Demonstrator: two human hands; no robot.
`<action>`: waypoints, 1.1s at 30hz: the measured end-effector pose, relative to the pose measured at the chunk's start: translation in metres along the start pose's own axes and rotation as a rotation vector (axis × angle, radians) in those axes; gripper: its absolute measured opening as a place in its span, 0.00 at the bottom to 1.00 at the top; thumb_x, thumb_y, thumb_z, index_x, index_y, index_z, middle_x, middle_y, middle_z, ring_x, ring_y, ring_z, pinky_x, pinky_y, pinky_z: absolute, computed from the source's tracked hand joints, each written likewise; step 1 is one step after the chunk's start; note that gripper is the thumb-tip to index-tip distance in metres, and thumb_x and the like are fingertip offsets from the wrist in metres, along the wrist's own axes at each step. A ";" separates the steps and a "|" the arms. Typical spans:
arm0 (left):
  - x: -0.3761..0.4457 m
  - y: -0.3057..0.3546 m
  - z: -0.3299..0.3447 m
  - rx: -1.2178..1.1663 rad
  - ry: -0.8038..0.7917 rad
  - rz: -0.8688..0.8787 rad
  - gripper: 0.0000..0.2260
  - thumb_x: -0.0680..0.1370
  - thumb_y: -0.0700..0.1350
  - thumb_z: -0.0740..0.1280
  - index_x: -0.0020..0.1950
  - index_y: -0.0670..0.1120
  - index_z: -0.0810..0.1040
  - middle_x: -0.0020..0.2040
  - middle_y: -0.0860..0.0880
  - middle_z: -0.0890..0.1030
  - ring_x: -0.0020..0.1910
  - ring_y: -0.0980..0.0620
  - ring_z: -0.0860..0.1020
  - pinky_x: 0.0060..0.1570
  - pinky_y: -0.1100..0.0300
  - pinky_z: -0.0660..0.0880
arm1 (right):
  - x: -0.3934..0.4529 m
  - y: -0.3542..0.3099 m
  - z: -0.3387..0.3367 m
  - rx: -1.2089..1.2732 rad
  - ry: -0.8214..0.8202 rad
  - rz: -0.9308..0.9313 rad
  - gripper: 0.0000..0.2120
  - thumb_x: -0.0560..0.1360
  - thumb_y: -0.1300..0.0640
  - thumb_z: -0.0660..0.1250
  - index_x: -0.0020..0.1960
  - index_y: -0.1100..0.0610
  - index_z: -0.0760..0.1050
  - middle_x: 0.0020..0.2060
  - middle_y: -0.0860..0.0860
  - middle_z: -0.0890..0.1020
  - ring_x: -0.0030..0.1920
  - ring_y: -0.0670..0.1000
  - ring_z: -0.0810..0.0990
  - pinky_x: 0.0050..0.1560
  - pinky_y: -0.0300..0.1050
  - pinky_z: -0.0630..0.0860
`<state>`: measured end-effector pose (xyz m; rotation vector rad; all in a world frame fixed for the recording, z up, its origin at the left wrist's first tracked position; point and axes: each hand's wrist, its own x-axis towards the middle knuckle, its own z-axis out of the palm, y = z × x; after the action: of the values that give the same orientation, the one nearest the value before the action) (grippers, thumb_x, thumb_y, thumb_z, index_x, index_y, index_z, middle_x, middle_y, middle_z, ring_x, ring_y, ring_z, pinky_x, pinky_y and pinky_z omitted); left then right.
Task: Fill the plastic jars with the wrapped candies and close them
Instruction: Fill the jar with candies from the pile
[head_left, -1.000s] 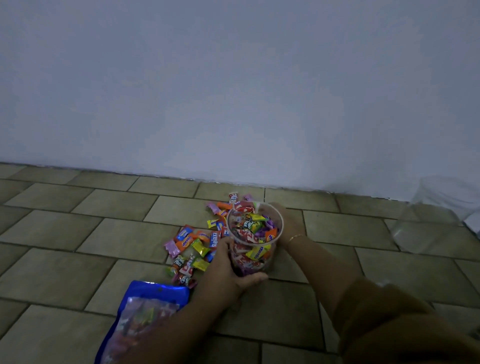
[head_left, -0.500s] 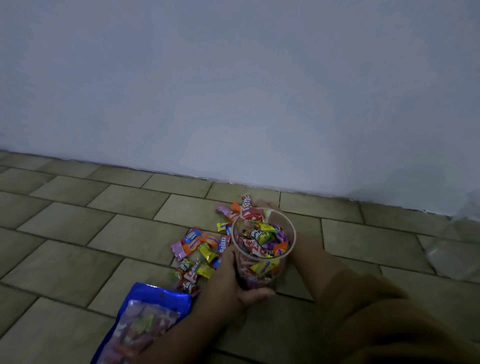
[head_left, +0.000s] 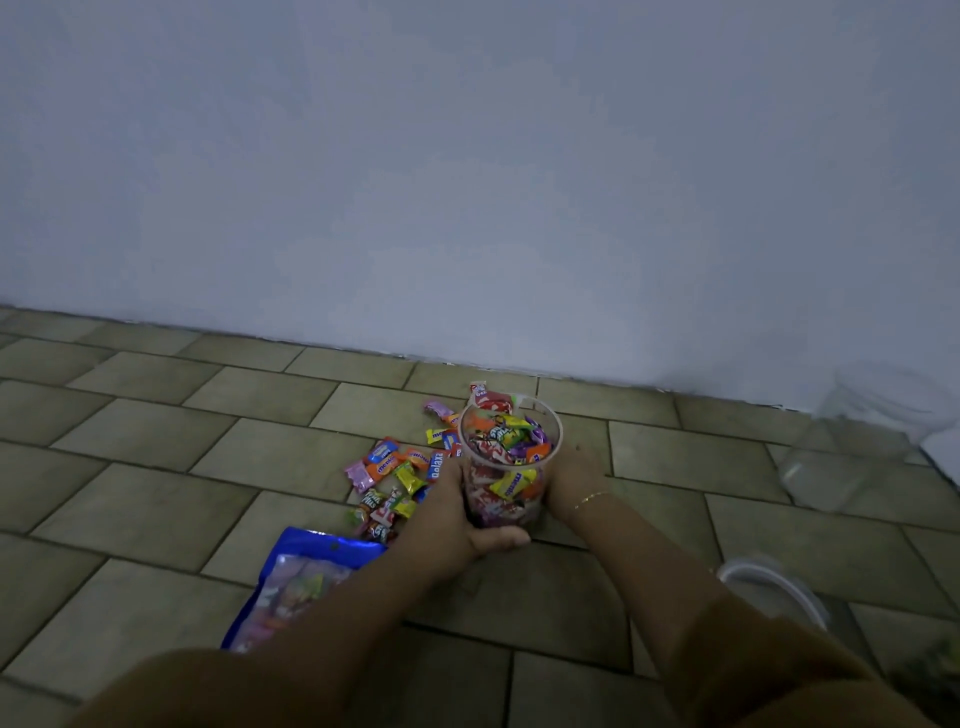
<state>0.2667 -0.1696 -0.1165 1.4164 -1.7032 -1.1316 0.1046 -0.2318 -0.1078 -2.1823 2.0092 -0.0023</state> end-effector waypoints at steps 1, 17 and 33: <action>-0.001 0.000 0.000 -0.005 -0.009 0.005 0.37 0.63 0.50 0.80 0.62 0.57 0.60 0.56 0.63 0.72 0.61 0.60 0.71 0.57 0.69 0.68 | 0.001 0.004 0.008 0.022 0.030 -0.001 0.13 0.78 0.58 0.60 0.62 0.55 0.74 0.61 0.56 0.75 0.61 0.57 0.73 0.62 0.48 0.70; -0.032 0.003 0.021 0.050 -0.070 0.049 0.37 0.62 0.54 0.79 0.62 0.56 0.60 0.61 0.59 0.73 0.59 0.61 0.71 0.47 0.76 0.65 | -0.093 0.038 -0.035 1.319 0.147 0.381 0.07 0.75 0.67 0.63 0.39 0.60 0.73 0.31 0.56 0.76 0.29 0.48 0.71 0.24 0.36 0.67; -0.025 -0.008 0.034 -0.014 -0.078 0.052 0.39 0.58 0.58 0.80 0.61 0.57 0.61 0.58 0.59 0.74 0.60 0.56 0.74 0.62 0.52 0.73 | -0.128 -0.004 -0.099 1.243 0.427 0.019 0.11 0.75 0.66 0.64 0.43 0.51 0.79 0.38 0.46 0.80 0.33 0.37 0.77 0.32 0.30 0.72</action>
<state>0.2449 -0.1384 -0.1369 1.3276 -1.7717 -1.1820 0.0852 -0.1172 0.0048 -1.3511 1.4381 -1.3799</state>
